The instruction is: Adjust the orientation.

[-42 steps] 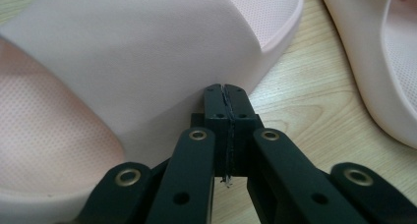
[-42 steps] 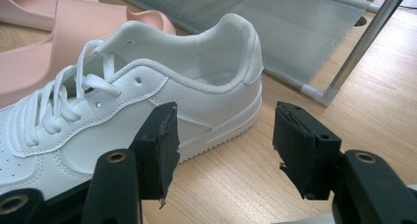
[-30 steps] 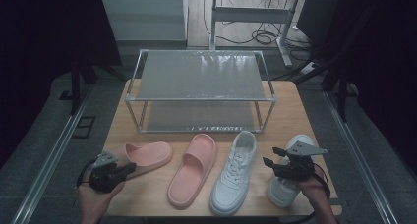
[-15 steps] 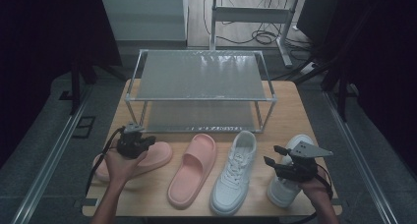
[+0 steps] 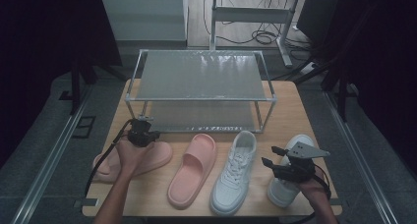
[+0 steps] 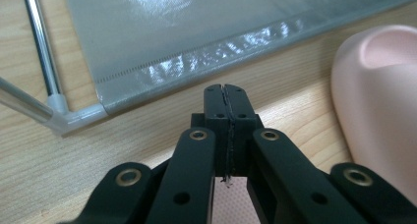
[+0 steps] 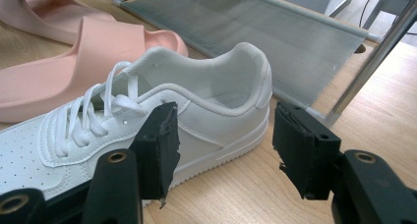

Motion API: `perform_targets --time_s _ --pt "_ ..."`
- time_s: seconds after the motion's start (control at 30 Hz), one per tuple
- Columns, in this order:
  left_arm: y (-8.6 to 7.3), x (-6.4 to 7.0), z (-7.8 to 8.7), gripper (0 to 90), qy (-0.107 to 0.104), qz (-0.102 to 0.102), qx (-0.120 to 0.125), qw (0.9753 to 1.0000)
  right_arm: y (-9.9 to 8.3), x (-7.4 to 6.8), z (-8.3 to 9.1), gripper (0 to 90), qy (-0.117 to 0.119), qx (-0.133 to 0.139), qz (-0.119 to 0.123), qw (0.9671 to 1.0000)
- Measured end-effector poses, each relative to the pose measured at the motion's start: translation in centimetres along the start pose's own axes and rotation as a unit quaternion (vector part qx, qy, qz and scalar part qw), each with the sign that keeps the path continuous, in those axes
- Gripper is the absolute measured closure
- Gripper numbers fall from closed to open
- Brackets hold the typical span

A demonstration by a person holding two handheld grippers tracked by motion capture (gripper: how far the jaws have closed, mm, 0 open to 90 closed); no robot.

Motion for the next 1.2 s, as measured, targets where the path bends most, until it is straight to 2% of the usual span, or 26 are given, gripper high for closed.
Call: perform_targets --time_s 0.23,0.5,0.87,1.0,1.2 --pt "-0.3 -0.4 -1.2 90.0 0.022 0.006 -0.018 0.9996 0.0 0.1 0.1 43.5 0.0 0.0 -0.002 1.0" --pt "-1.1 -0.4 -1.6 90.0 0.027 -0.001 -0.04 0.9988 0.0 0.1 0.1 43.5 -0.002 0.001 0.0 1.0" --pt "-2.0 0.5 -1.1 90.0 0.007 -0.009 -0.044 0.999 0.0 0.1 0.3 43.5 -0.002 0.001 0.001 1.0" --pt "-3.1 1.2 -0.4 90.0 -0.008 -0.011 -0.045 0.9989 0.1 0.1 0.4 43.5 -0.002 0.002 0.002 1.0" --pt "-5.1 2.3 0.8 90.0 -0.016 -0.036 -0.052 0.9979 0.2 0.0 0.4 43.4 -0.001 0.0 0.004 1.0"
Point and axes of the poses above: each handheld gripper's, and its own axes: z roughly backward along the jaws, y roughly out of its top, x roughly to its right, the point moved 10 cm from there along -z, roughly forward along the jaws, and after that the axes turned 10 degrees about z, right-handed, at the moved point
